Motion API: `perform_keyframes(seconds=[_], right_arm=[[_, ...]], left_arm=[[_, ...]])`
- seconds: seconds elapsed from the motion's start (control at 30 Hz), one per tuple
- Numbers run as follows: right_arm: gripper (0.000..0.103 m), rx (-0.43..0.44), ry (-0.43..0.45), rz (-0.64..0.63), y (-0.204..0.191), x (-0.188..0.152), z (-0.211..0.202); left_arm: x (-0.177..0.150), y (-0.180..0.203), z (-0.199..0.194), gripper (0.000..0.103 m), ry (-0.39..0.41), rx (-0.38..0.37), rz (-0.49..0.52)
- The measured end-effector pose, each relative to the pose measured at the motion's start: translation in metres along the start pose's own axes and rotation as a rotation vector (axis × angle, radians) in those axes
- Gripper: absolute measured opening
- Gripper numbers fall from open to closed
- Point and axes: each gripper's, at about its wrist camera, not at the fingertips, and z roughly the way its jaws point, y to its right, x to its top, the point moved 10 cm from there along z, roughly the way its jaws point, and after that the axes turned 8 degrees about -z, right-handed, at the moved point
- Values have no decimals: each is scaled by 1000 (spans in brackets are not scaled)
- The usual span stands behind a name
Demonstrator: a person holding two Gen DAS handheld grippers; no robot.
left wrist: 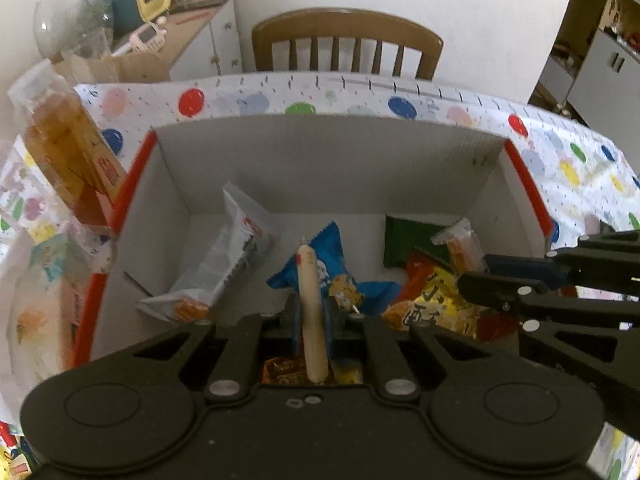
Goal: Organize snacks
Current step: 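Open the left tool to drop the wooden stick while the right tool releases the pink packet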
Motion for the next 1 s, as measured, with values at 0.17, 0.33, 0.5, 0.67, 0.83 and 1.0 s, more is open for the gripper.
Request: perform_keyframes(seconds=[0.17,0.33,0.5,0.67,0.83,1.0], right_arm=[[14,11,-2,13,1,-1,-2],[14,24,3,28,3,-3,-9],[14,37,26,36,3,-3,-21],[15,51,51,41,3,-4,-37],[15,70,90,55,5,-6,-59],[16,68,138,63,9,-10,-84]], left_arm=[[-6,1,8,10,-29,2,6],[-7,3,7,20,-29,-6,-6],[-6,4,-1,43,-8,-16,-30],[-3,9,-16,55,32,-20,-24],[-1,12,-34,63,74,-22,-28],[-1,20,-52,69,115,-33,-17]])
